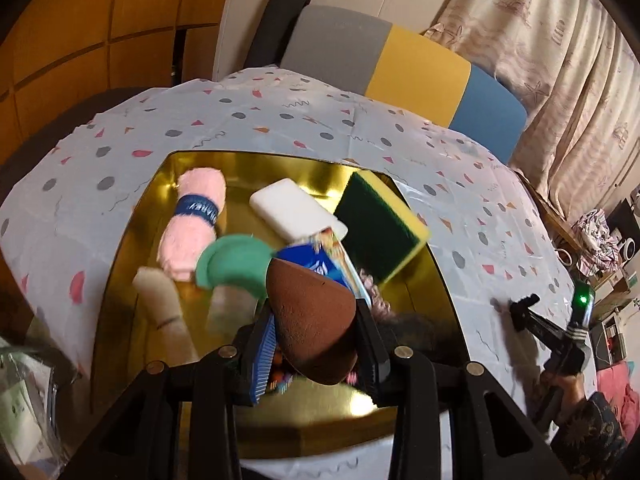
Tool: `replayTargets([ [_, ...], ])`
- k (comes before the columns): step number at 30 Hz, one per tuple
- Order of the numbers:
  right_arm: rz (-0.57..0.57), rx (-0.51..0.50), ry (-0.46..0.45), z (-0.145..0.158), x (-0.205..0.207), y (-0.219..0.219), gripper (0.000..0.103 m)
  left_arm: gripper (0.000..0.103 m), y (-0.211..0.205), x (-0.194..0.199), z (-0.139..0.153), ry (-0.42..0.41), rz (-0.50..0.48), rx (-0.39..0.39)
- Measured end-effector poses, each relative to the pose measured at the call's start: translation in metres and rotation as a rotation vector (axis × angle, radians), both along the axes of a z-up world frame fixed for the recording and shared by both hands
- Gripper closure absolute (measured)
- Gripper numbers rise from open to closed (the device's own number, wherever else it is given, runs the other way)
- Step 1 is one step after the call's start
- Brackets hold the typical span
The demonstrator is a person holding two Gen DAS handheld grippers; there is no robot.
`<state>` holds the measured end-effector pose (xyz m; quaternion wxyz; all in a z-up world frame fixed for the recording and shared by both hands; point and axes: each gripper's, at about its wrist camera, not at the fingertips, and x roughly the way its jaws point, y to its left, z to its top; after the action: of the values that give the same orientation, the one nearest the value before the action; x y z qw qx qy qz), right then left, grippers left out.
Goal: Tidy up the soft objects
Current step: 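Lower the brown sponge into the gold tray and open the left tool while the right tool holds the scrunchie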
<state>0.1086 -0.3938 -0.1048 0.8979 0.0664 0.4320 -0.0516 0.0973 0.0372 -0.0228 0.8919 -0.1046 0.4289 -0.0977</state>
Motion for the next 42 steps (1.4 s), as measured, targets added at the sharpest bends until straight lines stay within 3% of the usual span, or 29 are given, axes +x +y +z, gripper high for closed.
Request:
replayTargets([
  [7, 0.000, 0.008, -0.002, 0.000, 0.000, -0.001, 0.088, 0.055, 0.001, 0.025, -0.027, 0.065, 0.001, 0.081],
  [12, -0.001, 0.009, -0.003, -0.001, -0.001, -0.001, 0.088, 0.055, 0.008, 0.016, -0.028, 0.050, 0.011, 0.071],
  [23, -0.001, -0.004, -0.001, -0.001, 0.000, 0.000, 0.088, 0.054, 0.004, 0.004, -0.016, 0.020, 0.027, 0.090],
  [24, 0.000, -0.008, -0.001, -0.001, 0.000, 0.000, 0.088, 0.052, 0.004, 0.004, -0.015, 0.020, 0.027, 0.095],
  [25, 0.000, -0.010, -0.001, -0.001, 0.000, 0.000, 0.088, 0.043, 0.003, 0.004, -0.014, 0.019, 0.026, 0.103],
  [27, 0.000, -0.016, 0.000, -0.001, 0.000, 0.001, 0.088, 0.039, 0.000, 0.002, -0.010, 0.005, 0.031, 0.126],
  [30, 0.001, -0.029, 0.003, -0.001, 0.001, 0.002, 0.088, 0.039, -0.002, -0.004, -0.002, -0.032, 0.038, 0.157],
  [42, -0.017, -0.126, 0.040, 0.004, -0.002, 0.018, 0.087, 0.039, 0.001, -0.028, 0.020, -0.084, 0.050, 0.143],
])
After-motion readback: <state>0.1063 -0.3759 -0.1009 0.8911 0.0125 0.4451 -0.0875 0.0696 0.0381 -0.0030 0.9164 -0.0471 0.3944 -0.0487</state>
